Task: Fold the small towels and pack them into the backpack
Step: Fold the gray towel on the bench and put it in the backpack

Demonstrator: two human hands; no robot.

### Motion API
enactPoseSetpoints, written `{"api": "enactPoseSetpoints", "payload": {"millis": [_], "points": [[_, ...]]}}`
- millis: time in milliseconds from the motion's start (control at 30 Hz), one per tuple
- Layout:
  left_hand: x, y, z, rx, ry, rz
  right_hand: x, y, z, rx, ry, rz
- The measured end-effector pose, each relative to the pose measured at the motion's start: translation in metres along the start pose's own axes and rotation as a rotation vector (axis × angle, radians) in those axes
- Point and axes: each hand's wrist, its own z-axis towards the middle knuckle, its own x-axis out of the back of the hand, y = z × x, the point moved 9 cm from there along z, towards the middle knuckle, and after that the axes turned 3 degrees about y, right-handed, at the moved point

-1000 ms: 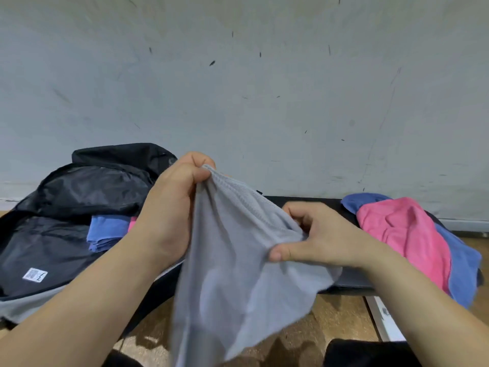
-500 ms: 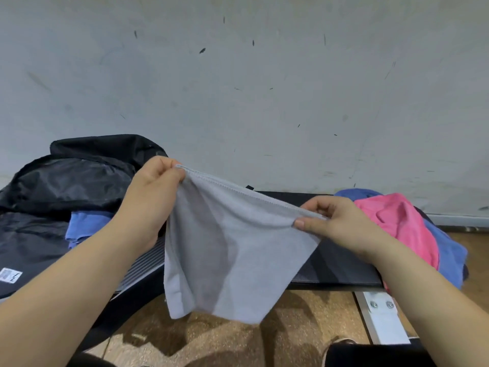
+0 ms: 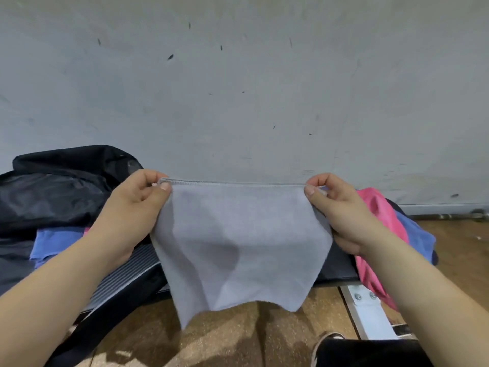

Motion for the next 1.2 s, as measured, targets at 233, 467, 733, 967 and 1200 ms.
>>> {"api": "enactPoseSetpoints", "payload": {"millis": [233,467,733,967,1200], "points": [[-0.032,0.004,-0.044,0.219,-0.466,-0.205,-0.003,0.011,-0.052,-0.33,-0.537,0.209],[-0.015,-0.014,-0.01,0.036,-0.068,0.0,0.055,0.012,-0.013,-0.043,0.177,-0.219],[-0.025,-0.018,0.012,-0.033,0.032,0.157,0.059,-0.002,0.003,0.16,0.418,-0.446],[-0.04,-0.034,0.029,0.09,0.023,0.132,0.053,0.019,0.03,0.087,0.438,-0.329],[-0.041,-0.032,0.054,-0.025,0.164,0.119,0.046,0.012,0.059,0.235,0.48,-0.415]]}}
